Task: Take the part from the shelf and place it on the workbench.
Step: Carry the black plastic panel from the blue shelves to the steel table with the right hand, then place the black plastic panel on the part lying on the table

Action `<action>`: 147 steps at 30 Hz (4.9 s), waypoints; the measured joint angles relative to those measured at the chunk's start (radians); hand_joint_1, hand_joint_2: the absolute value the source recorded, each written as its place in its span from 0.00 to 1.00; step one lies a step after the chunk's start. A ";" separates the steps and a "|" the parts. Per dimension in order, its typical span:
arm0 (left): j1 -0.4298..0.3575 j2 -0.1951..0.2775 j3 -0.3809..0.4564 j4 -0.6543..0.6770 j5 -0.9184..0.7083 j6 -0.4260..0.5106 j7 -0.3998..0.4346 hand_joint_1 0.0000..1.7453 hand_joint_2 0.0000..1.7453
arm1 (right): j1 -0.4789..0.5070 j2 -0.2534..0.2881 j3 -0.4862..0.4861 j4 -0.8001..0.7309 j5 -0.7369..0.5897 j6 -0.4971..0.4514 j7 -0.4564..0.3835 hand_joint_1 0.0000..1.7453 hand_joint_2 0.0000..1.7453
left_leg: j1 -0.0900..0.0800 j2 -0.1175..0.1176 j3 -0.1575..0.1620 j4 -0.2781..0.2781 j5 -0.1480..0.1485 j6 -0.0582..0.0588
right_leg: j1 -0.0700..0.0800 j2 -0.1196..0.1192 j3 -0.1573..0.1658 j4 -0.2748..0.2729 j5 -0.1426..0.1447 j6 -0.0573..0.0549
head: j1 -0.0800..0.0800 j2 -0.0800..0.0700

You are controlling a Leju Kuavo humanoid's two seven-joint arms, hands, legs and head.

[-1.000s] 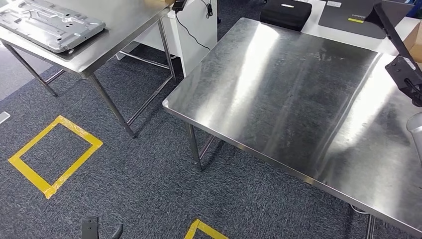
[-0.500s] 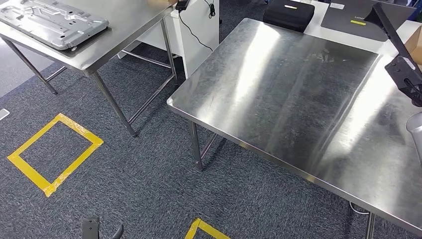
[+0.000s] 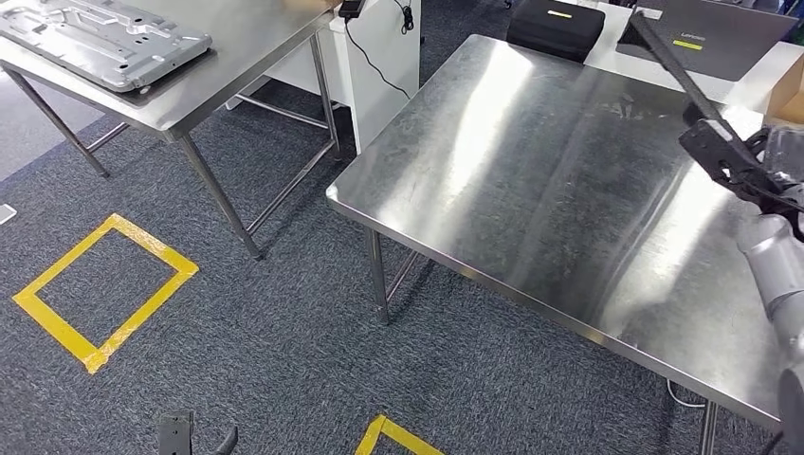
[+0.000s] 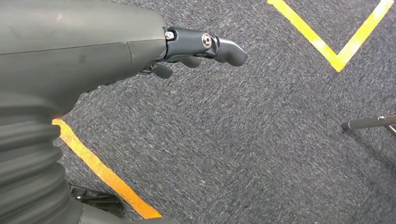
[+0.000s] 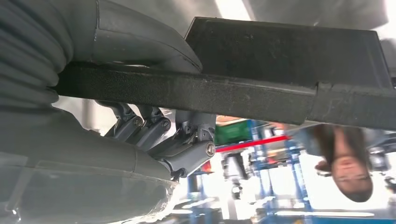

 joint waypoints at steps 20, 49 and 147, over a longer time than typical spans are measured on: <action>0.000 0.000 0.000 0.000 -0.006 0.004 0.017 0.00 0.25 | 0.005 0.053 0.016 -0.018 0.008 -0.004 -0.006 0.00 0.00 | -0.001 -0.004 -0.007 0.003 0.002 0.003 | 0.000 -0.006 0.000 -0.005 0.003 0.004 | 0.000 0.000; 0.003 0.002 -0.001 0.000 -0.016 -0.047 0.115 0.00 0.00 | -0.039 0.061 0.046 -0.017 0.058 0.167 0.118 0.00 0.00 | -0.001 -0.004 -0.011 0.010 -0.001 0.008 | -0.006 -0.007 0.000 -0.007 0.005 0.007 | 0.000 0.000; 0.024 -0.011 0.033 0.002 -0.024 -0.034 0.110 0.00 0.00 | 0.808 0.013 -0.284 -0.526 0.367 -0.384 0.327 0.00 0.00 | -0.015 -0.018 0.066 0.015 -0.067 0.050 | 0.026 -0.011 0.046 -0.018 -0.016 -0.024 | 0.000 0.000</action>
